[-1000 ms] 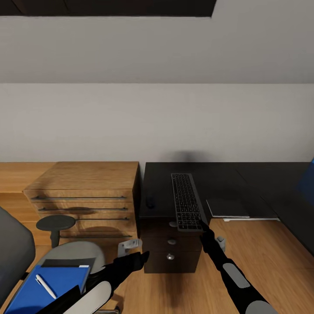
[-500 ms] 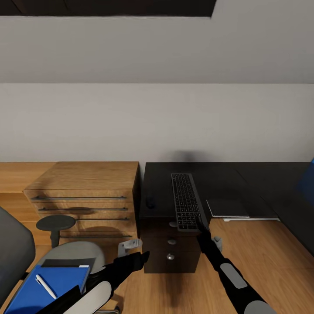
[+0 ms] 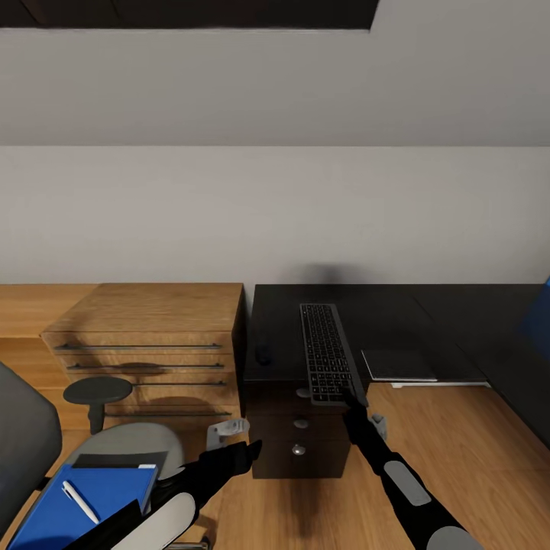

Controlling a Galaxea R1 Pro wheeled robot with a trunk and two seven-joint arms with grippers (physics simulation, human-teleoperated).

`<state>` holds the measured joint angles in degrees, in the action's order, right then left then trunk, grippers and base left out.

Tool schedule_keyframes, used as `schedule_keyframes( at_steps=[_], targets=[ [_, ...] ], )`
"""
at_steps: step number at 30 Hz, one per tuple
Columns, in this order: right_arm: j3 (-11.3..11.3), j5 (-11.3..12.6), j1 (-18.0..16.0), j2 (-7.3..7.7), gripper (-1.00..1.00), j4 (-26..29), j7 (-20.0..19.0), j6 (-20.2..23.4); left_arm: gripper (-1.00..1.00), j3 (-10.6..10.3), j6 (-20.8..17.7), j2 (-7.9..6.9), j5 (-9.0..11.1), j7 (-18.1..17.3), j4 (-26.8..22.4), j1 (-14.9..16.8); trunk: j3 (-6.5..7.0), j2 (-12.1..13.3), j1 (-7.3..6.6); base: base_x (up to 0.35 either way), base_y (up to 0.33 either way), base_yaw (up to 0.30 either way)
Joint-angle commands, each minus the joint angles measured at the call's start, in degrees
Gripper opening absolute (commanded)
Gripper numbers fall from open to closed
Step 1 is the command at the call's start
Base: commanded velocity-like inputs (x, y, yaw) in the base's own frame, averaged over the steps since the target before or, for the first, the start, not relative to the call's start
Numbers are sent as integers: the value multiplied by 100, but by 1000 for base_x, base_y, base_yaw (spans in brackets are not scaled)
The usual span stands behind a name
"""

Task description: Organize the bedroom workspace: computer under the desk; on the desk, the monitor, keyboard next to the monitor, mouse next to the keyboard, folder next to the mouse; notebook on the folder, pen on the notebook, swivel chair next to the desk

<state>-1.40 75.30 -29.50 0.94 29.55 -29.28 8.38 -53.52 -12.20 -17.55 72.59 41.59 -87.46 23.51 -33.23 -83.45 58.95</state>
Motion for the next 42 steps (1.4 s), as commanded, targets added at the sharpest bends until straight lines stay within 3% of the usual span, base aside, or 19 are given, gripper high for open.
schedule_keyframes(
  at_steps=[1,17,18,30,42],
  targets=[
    [-26,57,-3,4,100,-2,-15,29,100,-9,-11,-3,18,34,-8,8,-6,-3,0,0,0,0],
    [-125,-41,-3,18,100,181,51,31,100,-9,-11,5,18,34,-8,9,-6,-3,0,0,0,0],
    [-124,-41,-3,19,-100,182,52,28,100,-9,-11,5,18,34,-8,10,-6,-3,0,0,0,0],
    [-115,-44,-4,28,-100,183,37,4,100,-9,-11,6,18,34,-8,10,-6,-3,0,0,0,0],
    [-114,-50,-3,37,-100,558,4,-10,100,-27,-11,18,20,43,-6,12,210,478,-264,0,0,0]
  ],
)
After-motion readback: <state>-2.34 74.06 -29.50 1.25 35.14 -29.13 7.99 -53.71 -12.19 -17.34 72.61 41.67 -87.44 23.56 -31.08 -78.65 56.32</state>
